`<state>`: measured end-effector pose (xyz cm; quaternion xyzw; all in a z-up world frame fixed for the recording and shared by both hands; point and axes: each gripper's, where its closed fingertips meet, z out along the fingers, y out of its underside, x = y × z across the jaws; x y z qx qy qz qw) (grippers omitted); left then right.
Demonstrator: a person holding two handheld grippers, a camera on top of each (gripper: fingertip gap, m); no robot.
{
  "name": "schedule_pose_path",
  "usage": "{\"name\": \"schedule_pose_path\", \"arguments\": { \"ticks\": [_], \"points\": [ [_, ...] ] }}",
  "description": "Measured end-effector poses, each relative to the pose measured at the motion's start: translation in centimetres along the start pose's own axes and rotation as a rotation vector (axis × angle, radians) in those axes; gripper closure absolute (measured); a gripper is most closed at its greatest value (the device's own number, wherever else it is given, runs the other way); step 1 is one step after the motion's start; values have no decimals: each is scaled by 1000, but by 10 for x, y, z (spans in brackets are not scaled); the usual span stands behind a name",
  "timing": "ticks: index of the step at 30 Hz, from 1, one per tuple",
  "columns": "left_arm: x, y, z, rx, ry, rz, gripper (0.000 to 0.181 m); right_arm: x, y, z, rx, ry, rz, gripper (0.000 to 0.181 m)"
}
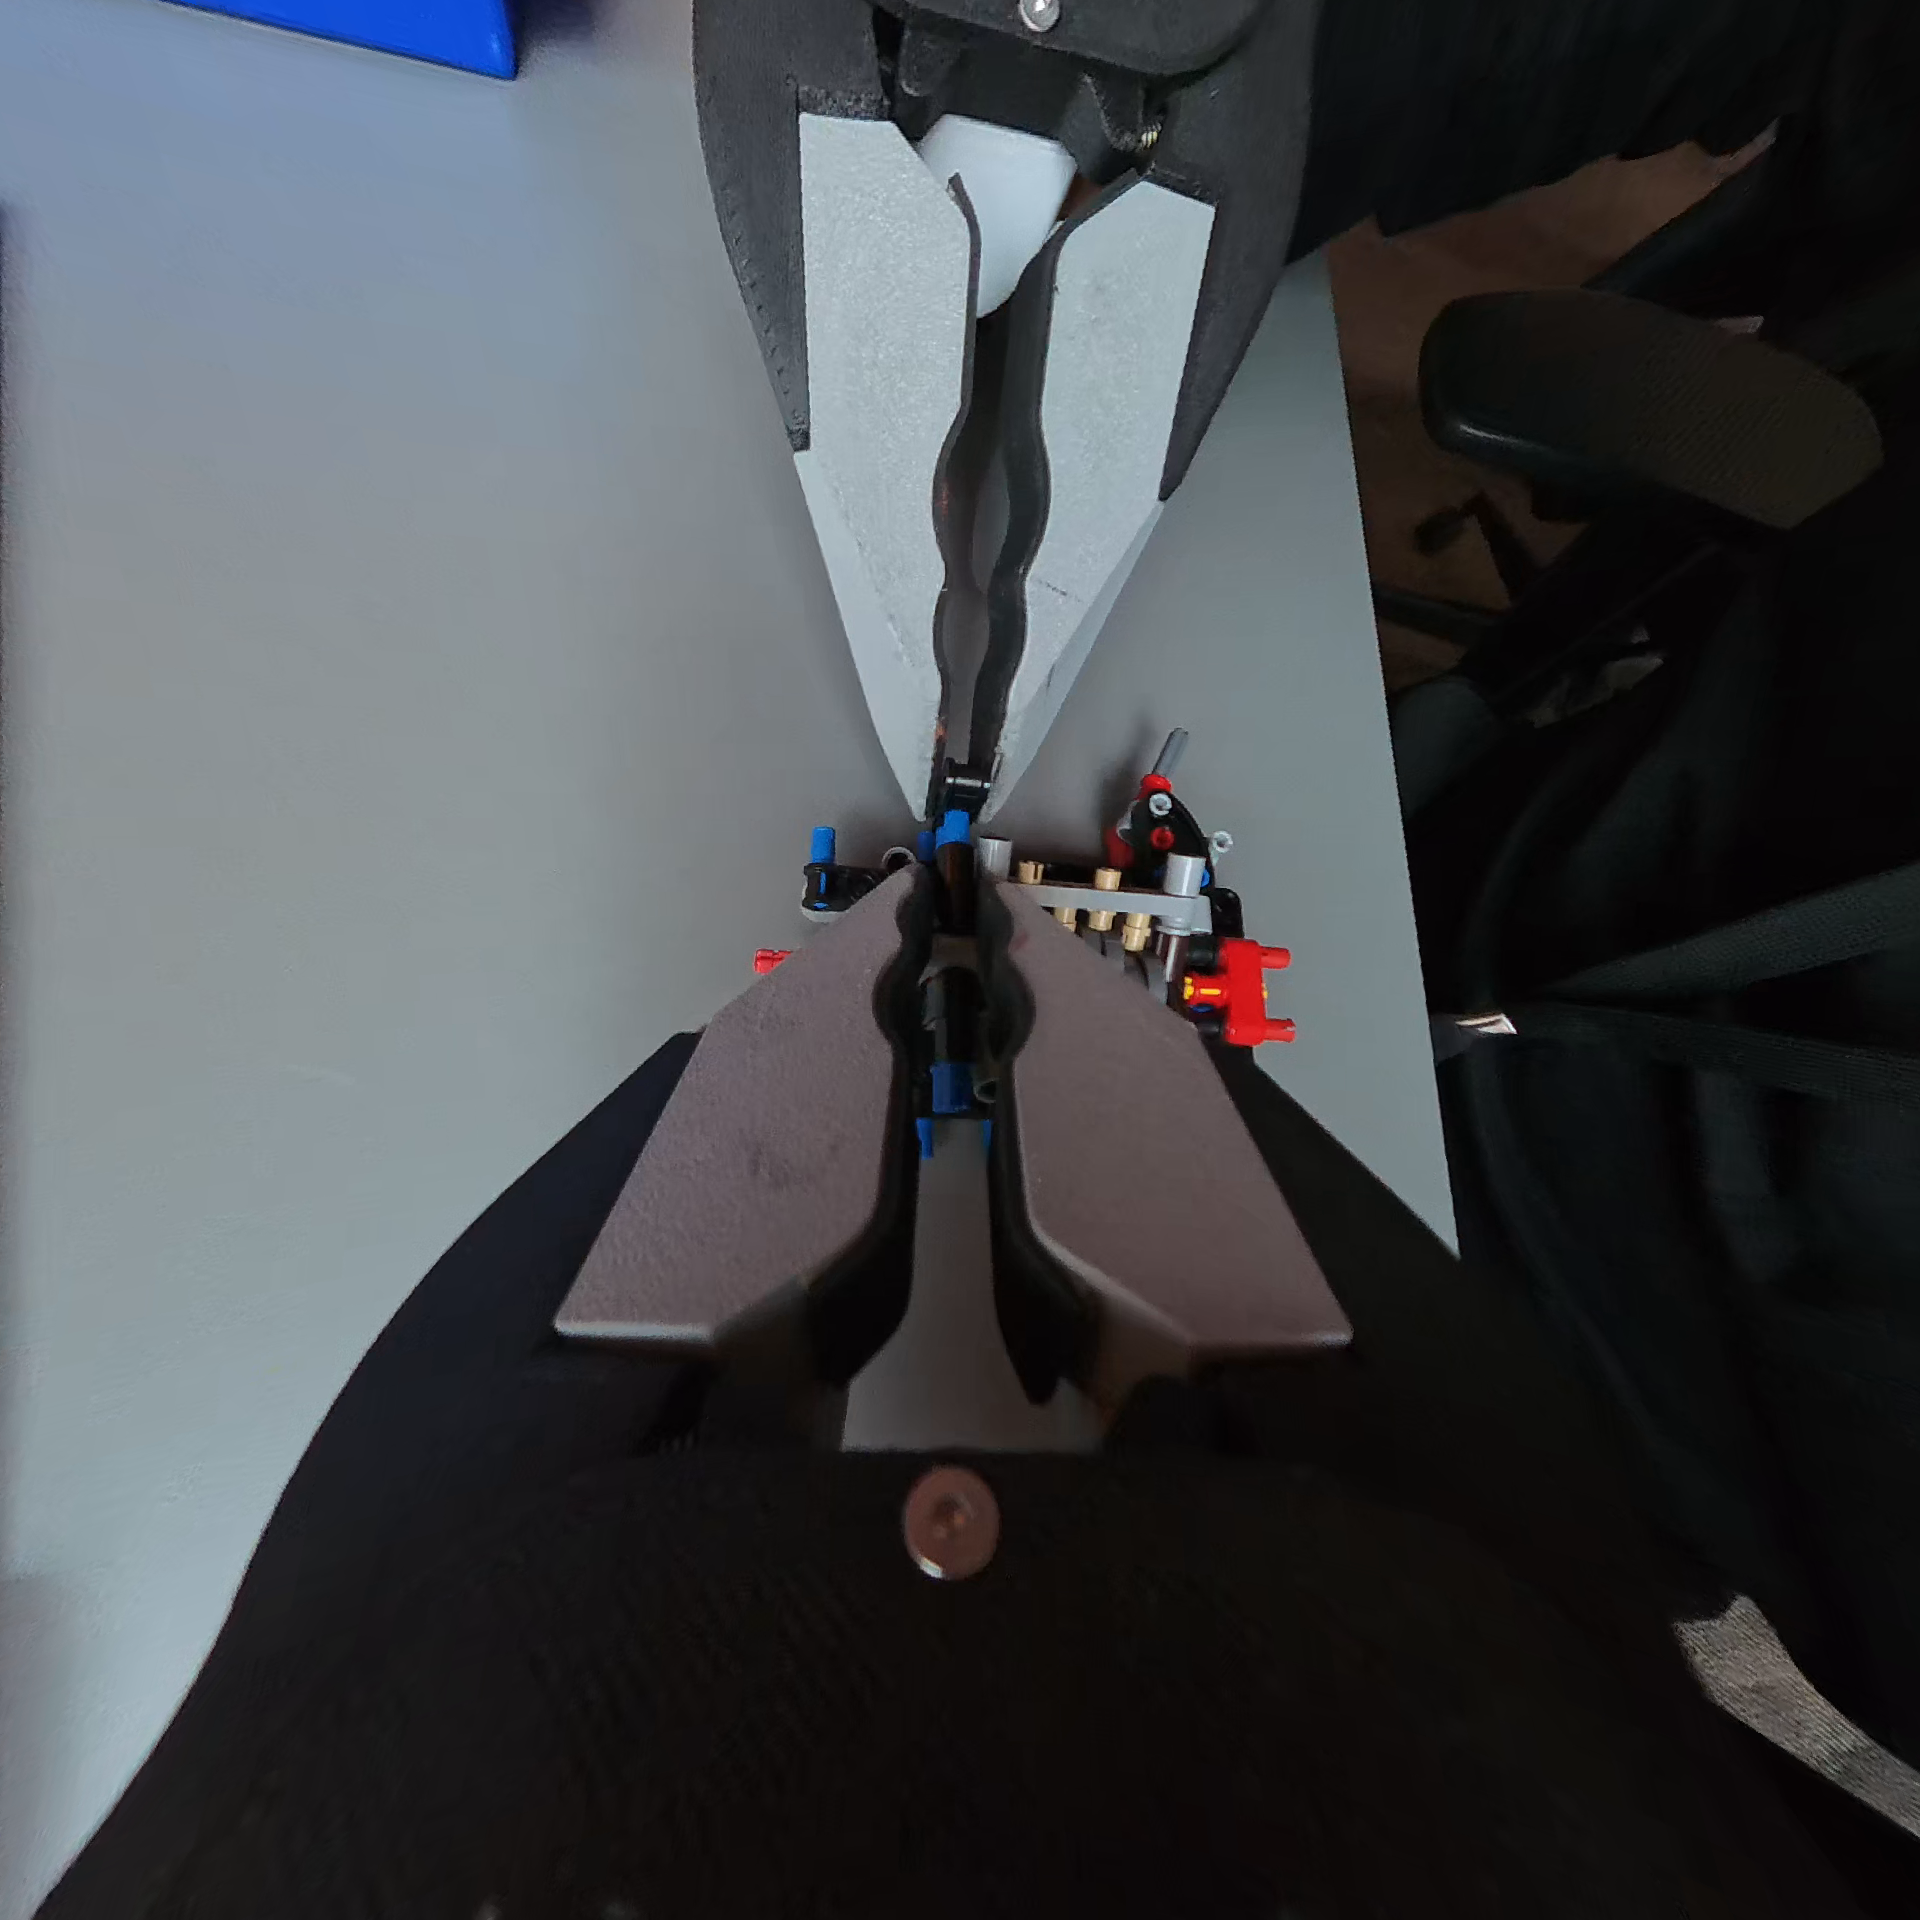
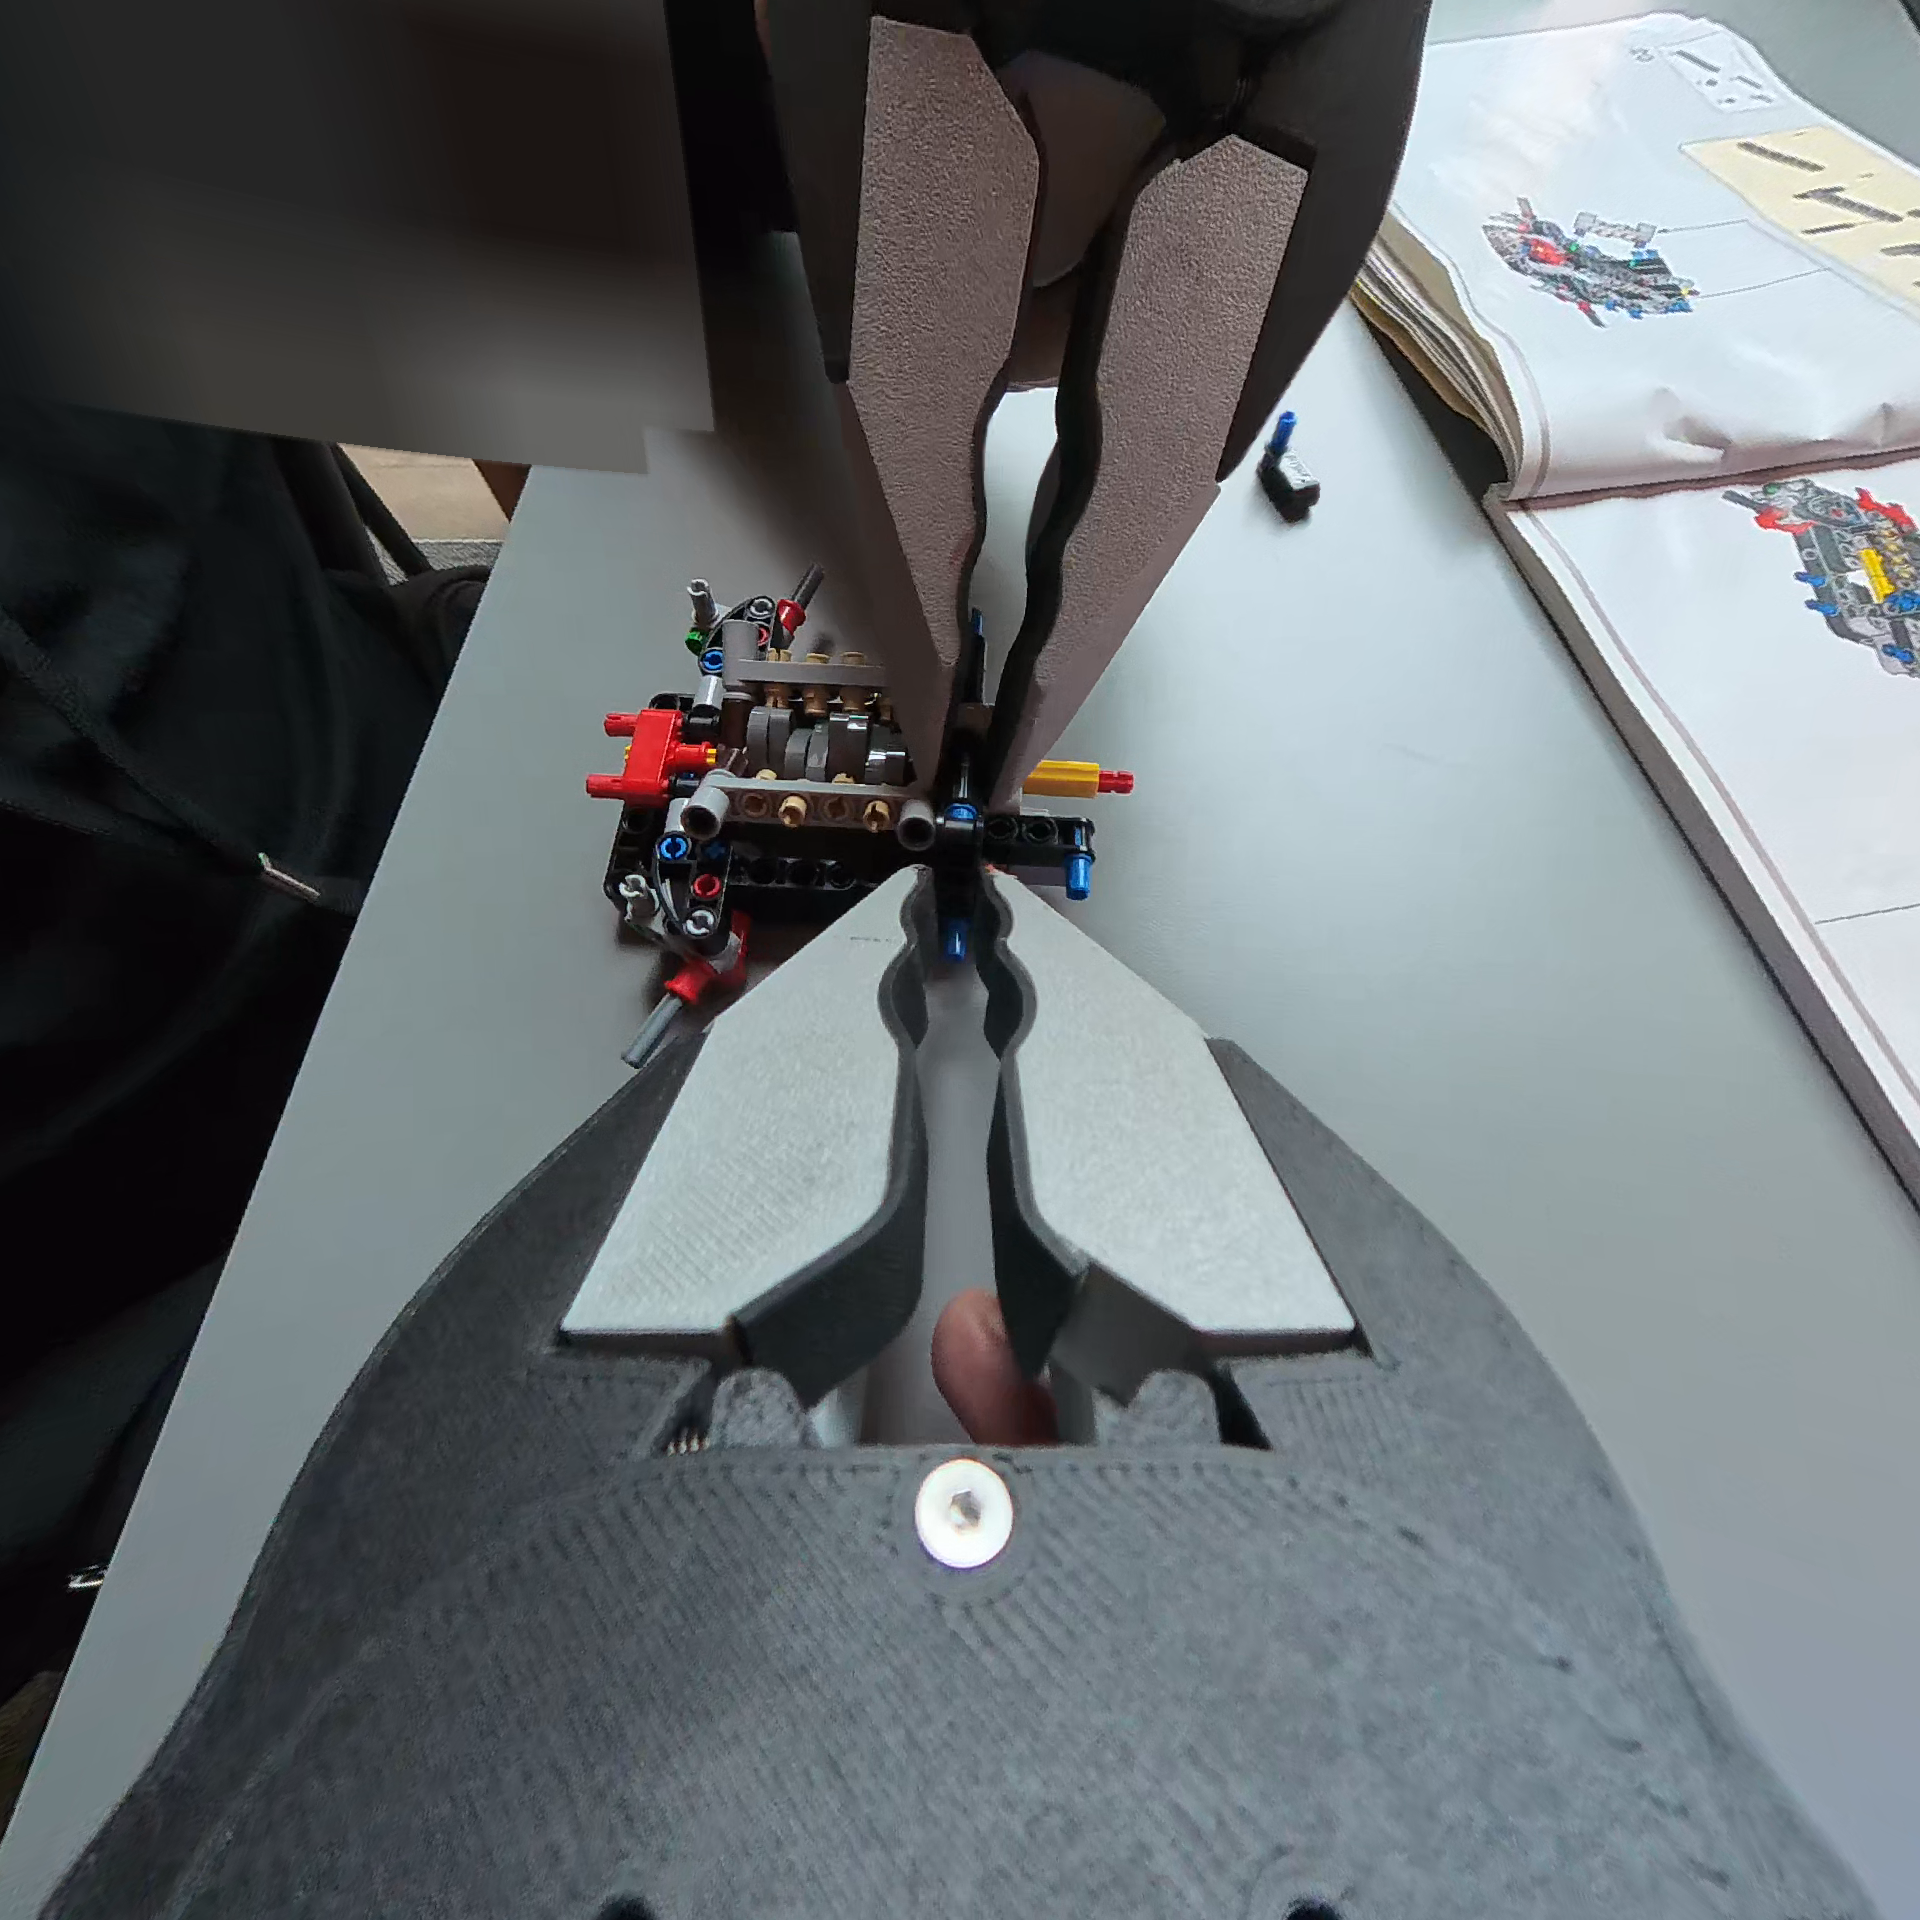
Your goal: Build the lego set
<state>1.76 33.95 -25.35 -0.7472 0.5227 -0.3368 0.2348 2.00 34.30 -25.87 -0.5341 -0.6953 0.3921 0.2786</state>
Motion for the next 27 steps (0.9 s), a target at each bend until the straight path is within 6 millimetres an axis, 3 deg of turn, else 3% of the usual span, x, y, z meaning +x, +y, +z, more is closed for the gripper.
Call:
{"name": "schedule_pose_path", "arguments": {
  "ticks": [12, 18, 24, 27],
  "points": [
    [1, 2, -1, 24, 5, -13, 177, -2, -2, 3, -1, -22, -16, 178],
    [-2, 3, -4, 28, -8, -21, 177, 0, -4, 5, 9, -78, 141, 176],
    [2, 3, -3, 47, 4, -18, 177, -3, -4, 5, -4, 57, -53, 178],
    [2, 3, -3, 48, 0, -6, 177, -4, -4, 5, -2, 32, -36, 178]
  ]
}}
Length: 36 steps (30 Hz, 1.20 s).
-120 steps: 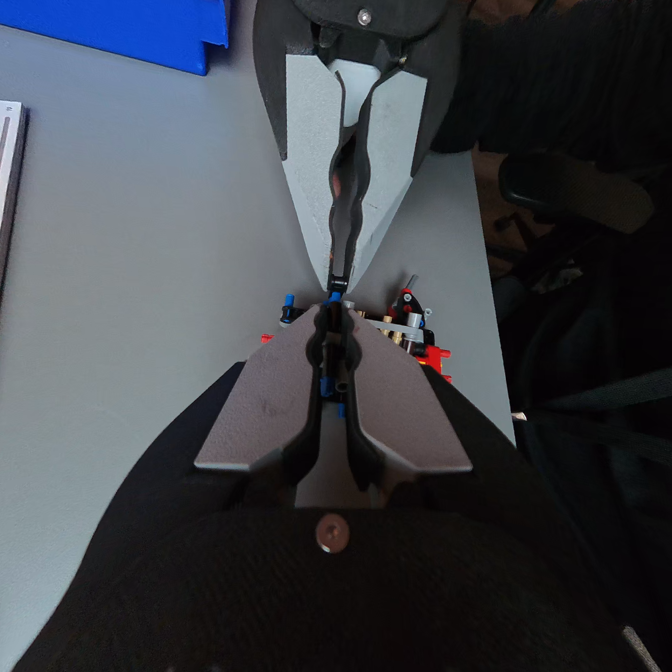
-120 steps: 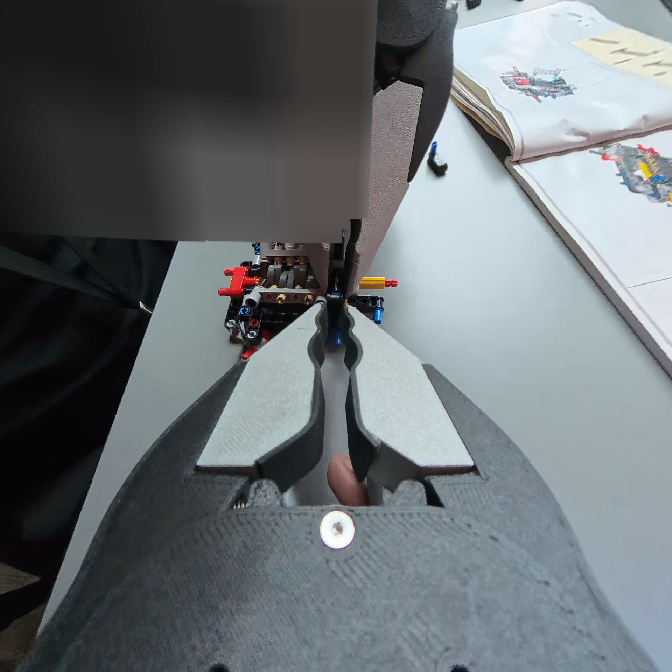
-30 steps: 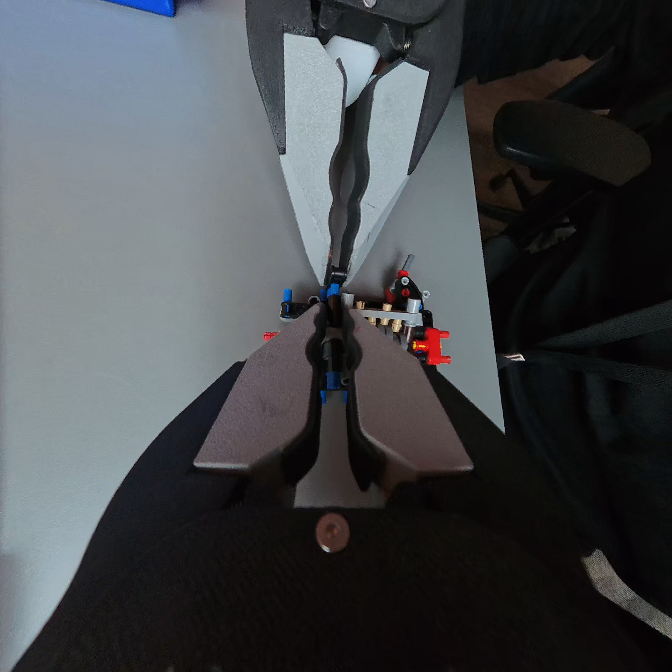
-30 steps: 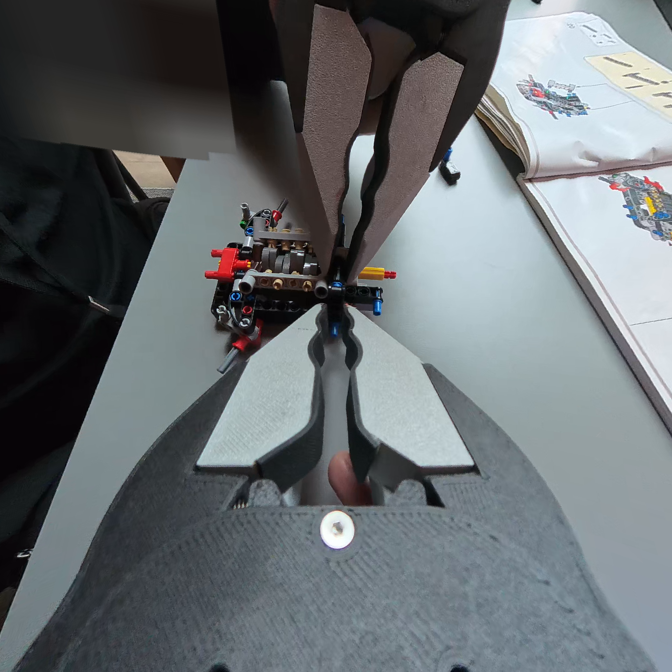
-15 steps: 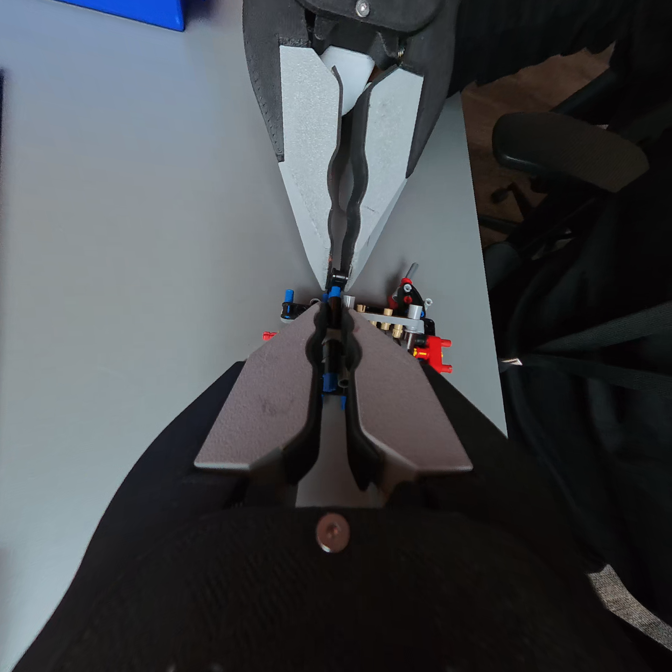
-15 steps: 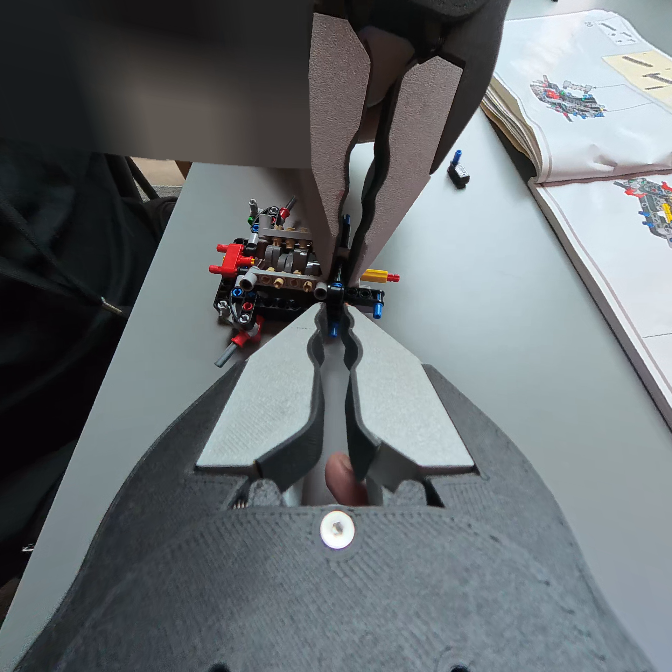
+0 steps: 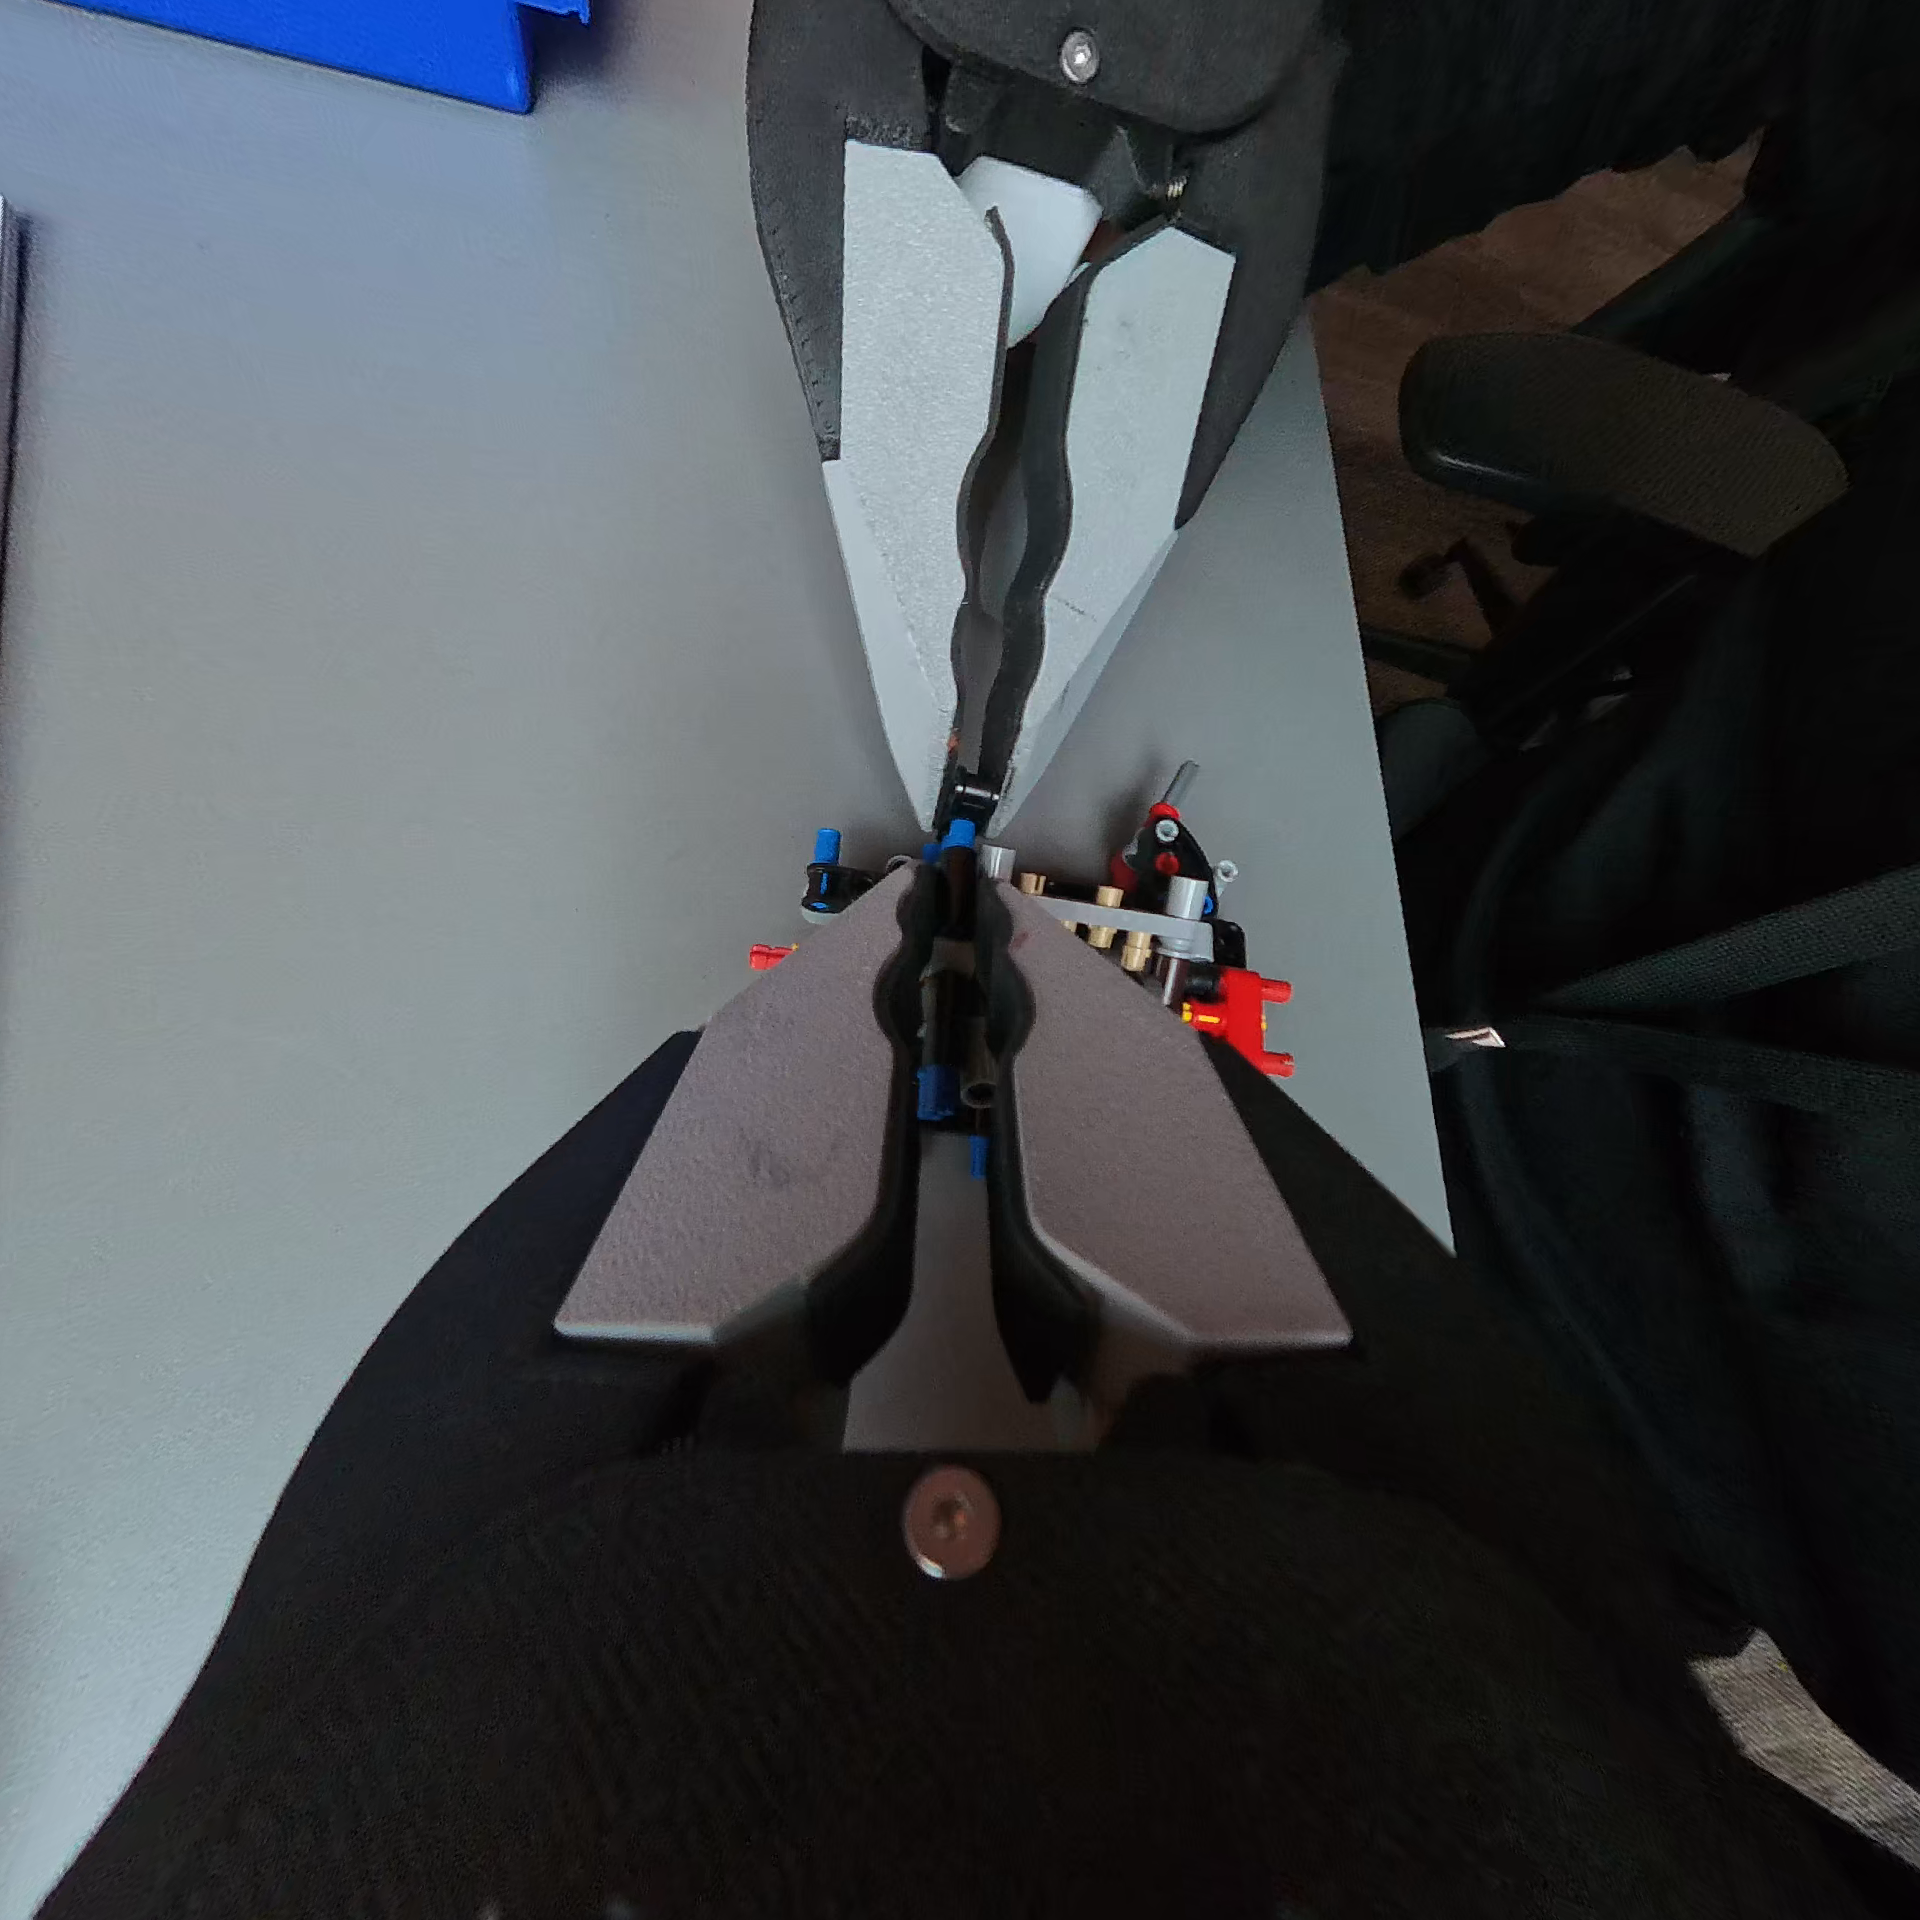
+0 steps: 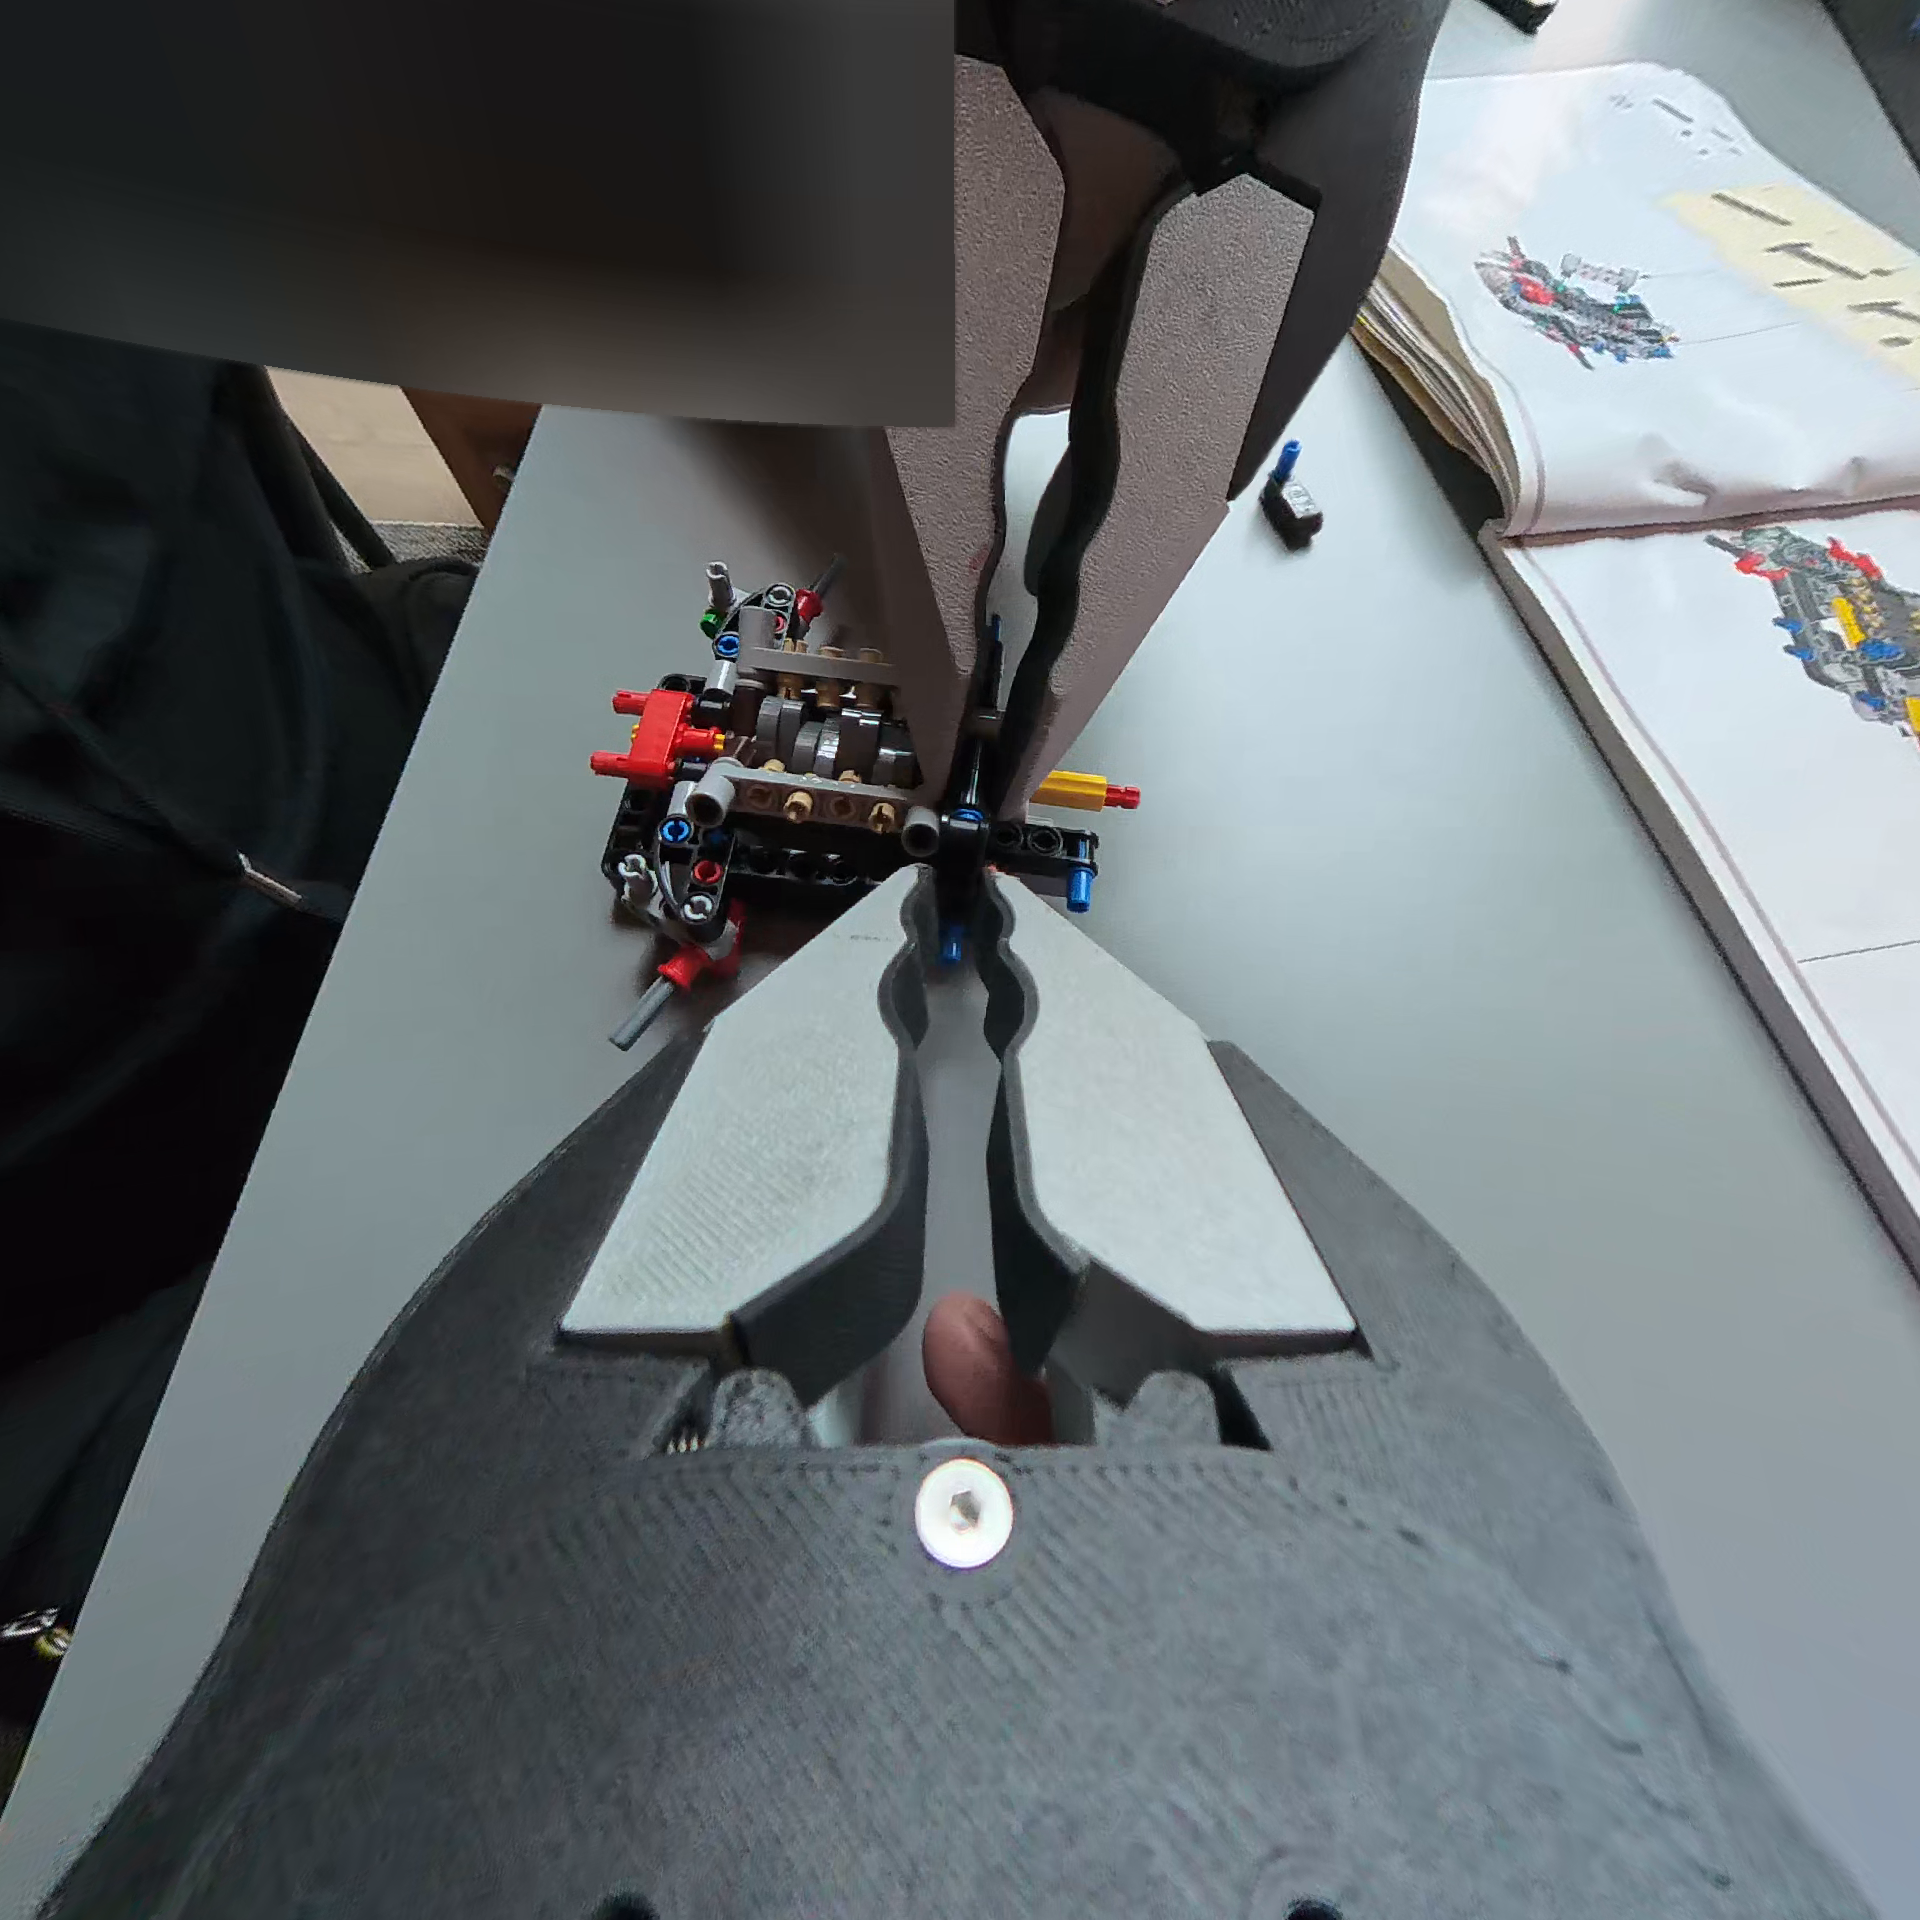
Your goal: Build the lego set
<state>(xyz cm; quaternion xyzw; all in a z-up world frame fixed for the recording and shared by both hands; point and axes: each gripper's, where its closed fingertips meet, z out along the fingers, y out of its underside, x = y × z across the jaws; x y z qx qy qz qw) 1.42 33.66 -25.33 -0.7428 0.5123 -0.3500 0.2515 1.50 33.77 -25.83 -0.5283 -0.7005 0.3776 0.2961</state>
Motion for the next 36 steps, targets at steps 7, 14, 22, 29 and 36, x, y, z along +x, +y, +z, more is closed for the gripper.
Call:
{"name": "schedule_pose_path", "arguments": {
  "ticks": [7, 14, 22, 29, 36],
  "points": [
    [3, 0, 0, 6, -20, 18, 178, -5, -1, 1, -1, -119, 140, 177],
    [1, 1, -1, 10, -40, 20, 178, -3, -1, 2, 1, -4, 65, 178],
    [1, 1, -2, 18, -36, 9, 177, -1, -1, 5, -32, 22, 28, 178],
    [0, 2, -3, 12, -43, 6, 177, 0, -1, 6, -210, -53, 48, 177],
    [-1, 1, -3, 19, -31, -12, 177, 3, 2, 0, -124, -16, 44, 174]
  ]
}}
